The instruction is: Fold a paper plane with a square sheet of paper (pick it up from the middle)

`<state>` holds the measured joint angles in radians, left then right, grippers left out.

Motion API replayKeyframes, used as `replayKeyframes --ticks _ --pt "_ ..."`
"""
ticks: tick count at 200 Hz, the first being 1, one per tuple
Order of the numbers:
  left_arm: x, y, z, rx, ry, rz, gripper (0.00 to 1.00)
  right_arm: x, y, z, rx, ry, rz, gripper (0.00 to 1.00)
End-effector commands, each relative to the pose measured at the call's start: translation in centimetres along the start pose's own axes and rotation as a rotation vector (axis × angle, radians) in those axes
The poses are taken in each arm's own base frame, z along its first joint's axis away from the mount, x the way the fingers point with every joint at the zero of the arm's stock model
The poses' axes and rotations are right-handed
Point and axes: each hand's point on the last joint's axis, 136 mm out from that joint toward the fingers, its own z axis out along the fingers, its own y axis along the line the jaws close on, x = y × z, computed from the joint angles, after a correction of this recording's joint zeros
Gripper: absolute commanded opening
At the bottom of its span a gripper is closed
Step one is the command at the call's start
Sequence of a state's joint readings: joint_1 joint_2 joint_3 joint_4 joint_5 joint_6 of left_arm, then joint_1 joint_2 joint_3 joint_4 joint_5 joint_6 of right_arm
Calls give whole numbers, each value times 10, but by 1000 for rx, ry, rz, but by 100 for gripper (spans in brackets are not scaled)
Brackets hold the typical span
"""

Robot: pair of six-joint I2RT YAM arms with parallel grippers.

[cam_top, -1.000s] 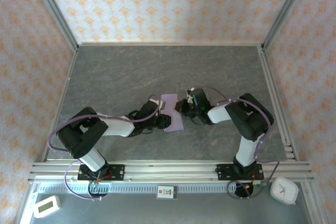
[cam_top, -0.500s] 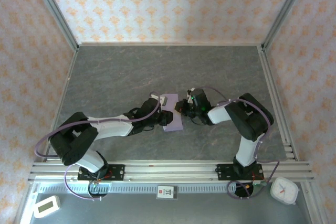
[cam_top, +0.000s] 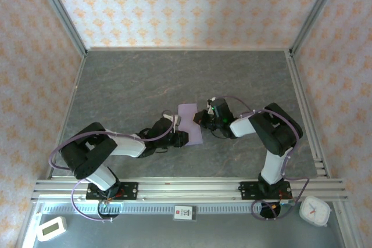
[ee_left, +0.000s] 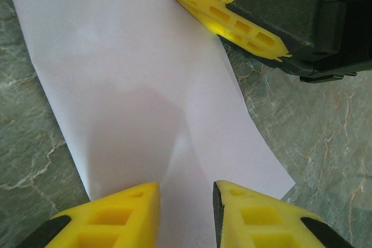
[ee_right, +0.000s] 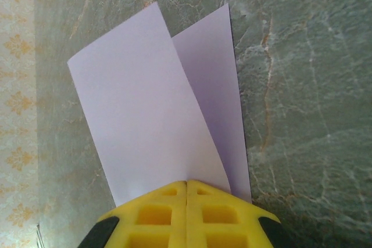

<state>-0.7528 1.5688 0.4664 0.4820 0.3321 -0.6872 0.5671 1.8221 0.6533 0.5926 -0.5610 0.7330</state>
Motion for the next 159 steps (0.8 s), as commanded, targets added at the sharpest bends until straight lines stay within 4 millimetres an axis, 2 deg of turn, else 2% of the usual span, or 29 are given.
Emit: replayKeyframes --ticks 1,19,40,56,71,94,109,159 --pt "-24 -13 -7 -3 -54 27 33 36 -67 -1 221 85 70 0" --pt "-59 -20 -16 -1 -120 35 33 37 -68 -1 221 84 70 0" --pt "-96 -18 -21 17 -176 17 34 39 -70 -1 224 88 72 0" --pt "-117 -14 -17 24 -192 12 33 39 -71 -1 223 90 73 0" --pt "-128 -14 -9 42 -184 29 31 40 -71 0 222 90 73 0" --pt "-134 -13 7 49 -164 41 22 41 -73 0 225 92 74 0" --pt "-130 -5 17 35 -153 33 19 40 -72 1 222 91 73 0" --pt "-113 42 27 -59 -179 -30 16 42 -75 0 225 95 73 0"
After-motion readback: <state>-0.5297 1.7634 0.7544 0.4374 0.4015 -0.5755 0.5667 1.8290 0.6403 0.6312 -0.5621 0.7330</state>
